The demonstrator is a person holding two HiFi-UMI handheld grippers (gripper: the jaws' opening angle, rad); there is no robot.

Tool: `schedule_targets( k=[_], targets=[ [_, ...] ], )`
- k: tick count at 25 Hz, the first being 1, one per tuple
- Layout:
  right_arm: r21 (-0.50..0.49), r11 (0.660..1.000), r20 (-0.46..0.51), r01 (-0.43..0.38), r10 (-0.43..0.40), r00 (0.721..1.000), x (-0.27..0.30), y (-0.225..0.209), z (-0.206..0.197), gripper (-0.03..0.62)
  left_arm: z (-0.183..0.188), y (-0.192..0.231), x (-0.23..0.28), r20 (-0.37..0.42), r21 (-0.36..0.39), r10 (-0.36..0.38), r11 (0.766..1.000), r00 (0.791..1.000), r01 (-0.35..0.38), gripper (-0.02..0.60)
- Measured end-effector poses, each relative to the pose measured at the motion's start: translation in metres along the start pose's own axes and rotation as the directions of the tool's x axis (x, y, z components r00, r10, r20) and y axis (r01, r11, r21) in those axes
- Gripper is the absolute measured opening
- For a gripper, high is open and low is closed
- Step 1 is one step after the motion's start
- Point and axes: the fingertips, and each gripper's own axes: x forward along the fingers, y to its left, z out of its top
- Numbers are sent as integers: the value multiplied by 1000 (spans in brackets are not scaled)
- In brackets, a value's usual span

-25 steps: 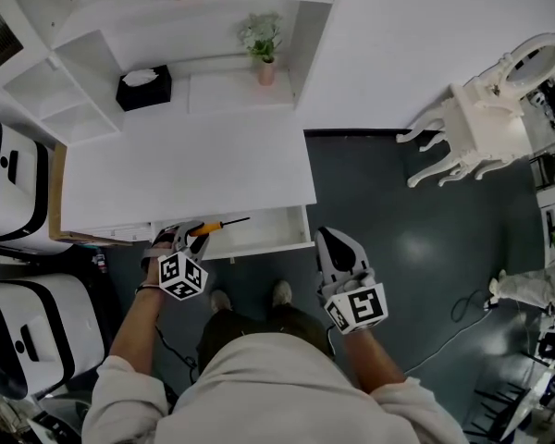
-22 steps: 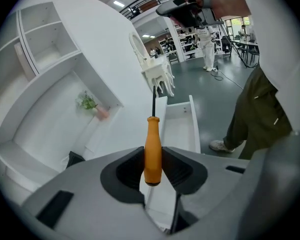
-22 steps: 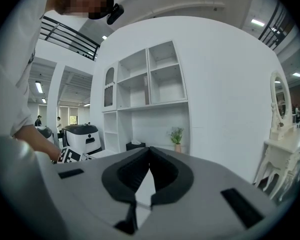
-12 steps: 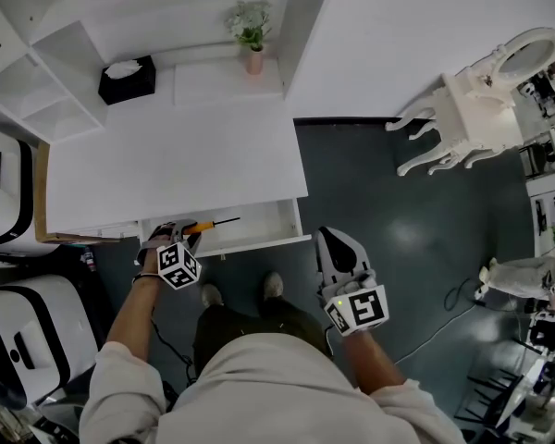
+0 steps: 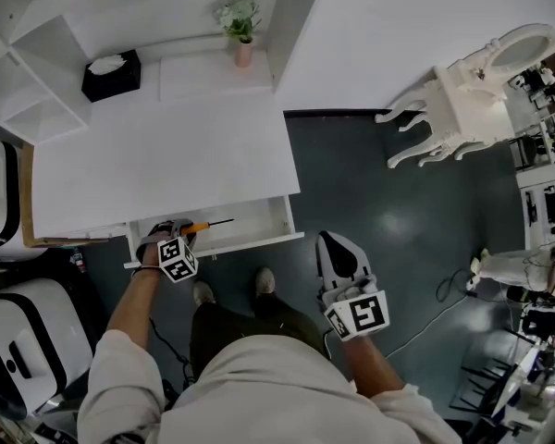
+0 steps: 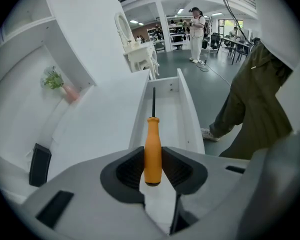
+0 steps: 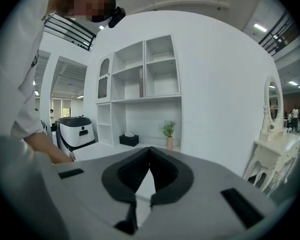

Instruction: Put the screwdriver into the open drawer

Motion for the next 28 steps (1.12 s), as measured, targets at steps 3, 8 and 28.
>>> schedule_targets(
  k=[3,8,28],
  targets=[
    [-5,1000,-11,7,-7,1000,-1,-2,-2,3,-4,-5,15,-16,8,-28,1000,999,28,109],
    [-8,1000,-29,21,-21,999,0,-4,-9,4,-16,-7,40,-45,12,-65,998,997,65,110],
    [-11,995,-117,100,-101,988,-12,-22,-40,3,-35,-22,106,-108,29,-177,983,978,181,110]
  ],
)
